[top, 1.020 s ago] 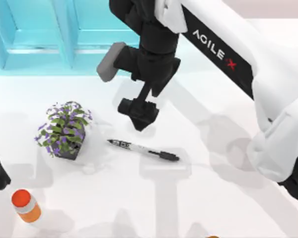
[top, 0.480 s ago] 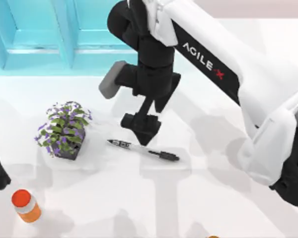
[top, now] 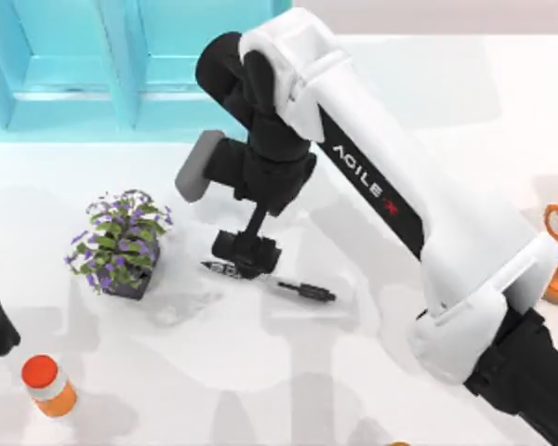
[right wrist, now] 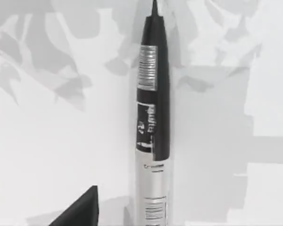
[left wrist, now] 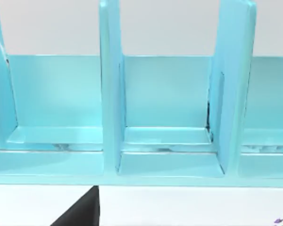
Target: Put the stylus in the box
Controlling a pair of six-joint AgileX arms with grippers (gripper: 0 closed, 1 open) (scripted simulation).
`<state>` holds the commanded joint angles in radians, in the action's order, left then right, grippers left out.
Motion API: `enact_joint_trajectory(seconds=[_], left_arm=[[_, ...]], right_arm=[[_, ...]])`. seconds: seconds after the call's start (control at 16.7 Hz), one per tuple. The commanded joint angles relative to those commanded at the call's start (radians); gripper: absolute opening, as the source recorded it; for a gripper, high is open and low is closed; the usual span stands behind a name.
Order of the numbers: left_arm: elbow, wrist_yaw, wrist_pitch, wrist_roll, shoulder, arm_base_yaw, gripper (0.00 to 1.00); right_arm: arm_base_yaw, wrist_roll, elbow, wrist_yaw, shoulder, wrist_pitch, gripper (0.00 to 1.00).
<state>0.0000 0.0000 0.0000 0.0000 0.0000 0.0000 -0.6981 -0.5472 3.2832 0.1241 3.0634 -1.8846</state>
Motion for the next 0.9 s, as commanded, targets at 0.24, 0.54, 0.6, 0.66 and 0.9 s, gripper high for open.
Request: enact_joint_trajectory(seconds=[0.24,0.54,0.6,0.66,0.9], left_arm=[[0.000,0.000,0.000,0.000,0.000,0.000,1.00],[0.000,0.000,0.000,0.000,0.000,0.000,1.00],[0.000,0.000,0.000,0.000,0.000,0.000,1.00],[0.000,0.000,0.000,0.000,0.000,0.000,1.00],[0.000,0.000,0.000,0.000,0.000,0.000,1.00]], right_arm=[[-0.009,0.011,0.258,-0.002,0.183,-0.070,1.00],[-0.017,0.017,0.361,-0.002,0.267,-0.091,1.00],[-0.017,0.017,0.361,-0.002,0.267,-0.091,1.00],[-0.017,0.017,0.361,-0.002,0.267,-0.091,1.00],[-0.017,0.017,0.361,-0.002,0.267,-0.091,0.77]])
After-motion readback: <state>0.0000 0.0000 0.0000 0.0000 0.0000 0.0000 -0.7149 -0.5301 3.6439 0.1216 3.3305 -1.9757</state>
